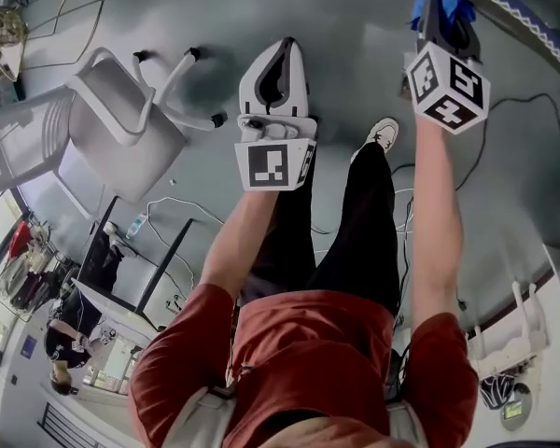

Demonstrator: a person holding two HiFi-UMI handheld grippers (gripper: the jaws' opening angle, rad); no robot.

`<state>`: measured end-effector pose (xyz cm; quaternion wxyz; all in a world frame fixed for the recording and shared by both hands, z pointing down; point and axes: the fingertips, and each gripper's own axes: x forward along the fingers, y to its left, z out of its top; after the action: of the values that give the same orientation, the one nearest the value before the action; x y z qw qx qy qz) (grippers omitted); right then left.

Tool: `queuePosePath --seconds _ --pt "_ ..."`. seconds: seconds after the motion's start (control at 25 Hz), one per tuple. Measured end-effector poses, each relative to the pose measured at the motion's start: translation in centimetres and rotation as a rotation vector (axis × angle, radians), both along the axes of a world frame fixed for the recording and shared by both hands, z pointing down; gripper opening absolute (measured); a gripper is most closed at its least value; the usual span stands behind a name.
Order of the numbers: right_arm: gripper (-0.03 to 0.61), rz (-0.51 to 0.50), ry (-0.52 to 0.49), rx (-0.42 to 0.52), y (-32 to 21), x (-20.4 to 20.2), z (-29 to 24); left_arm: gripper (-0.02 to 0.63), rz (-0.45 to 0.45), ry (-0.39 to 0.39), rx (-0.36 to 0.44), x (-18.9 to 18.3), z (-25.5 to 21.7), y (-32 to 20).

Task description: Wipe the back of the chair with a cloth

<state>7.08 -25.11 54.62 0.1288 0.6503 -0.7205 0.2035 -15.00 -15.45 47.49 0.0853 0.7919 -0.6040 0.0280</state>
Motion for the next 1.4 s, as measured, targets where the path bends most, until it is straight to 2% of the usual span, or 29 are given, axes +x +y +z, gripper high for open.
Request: queuePosePath --seconds 0.16,0.28,0.4,0.52,0.72,1.0,1.2,1.4 --pt "0.057 -0.119 0.024 0.031 -0.9 -6.4 -1.1 0.014 0.003 -0.013 -0.024 -2.7 1.1 0.8" --pt "0.057 -0.158 0.033 0.037 -1.7 -9.7 -1.6 0.013 -0.031 -0.010 -0.021 -4.4 0.9 1.0" --pt "0.057 -0.131 0.022 0.032 -1.8 -10.2 -1.7 0.014 -0.052 -0.007 -0.013 -5.6 0.4 1.1" --pt "0.057 -0.126 0.016 0.028 -1.5 -10.3 -1.0 0.014 -0.031 -0.042 -0.024 -6.0 1.2 1.7" --pt "0.057 -0.151 0.020 0.027 -0.9 -10.0 -1.3 0.014 -0.014 -0.028 -0.018 -4.3 0.7 2.0" --pt "0.057 -0.146 0.008 0.065 3.4 -5.7 -3.2 0.014 0.051 -0.030 -0.019 1.3 0.5 2.3" --pt "0.057 -0.084 0.060 0.110 7.1 0.9 -5.0 0.014 0.132 -0.028 -0.009 7.8 -0.4 2.4" --pt "0.057 0.015 0.058 0.085 10.5 7.6 -3.8 0.014 0.216 -0.021 -0.002 14.4 -0.8 2.9"
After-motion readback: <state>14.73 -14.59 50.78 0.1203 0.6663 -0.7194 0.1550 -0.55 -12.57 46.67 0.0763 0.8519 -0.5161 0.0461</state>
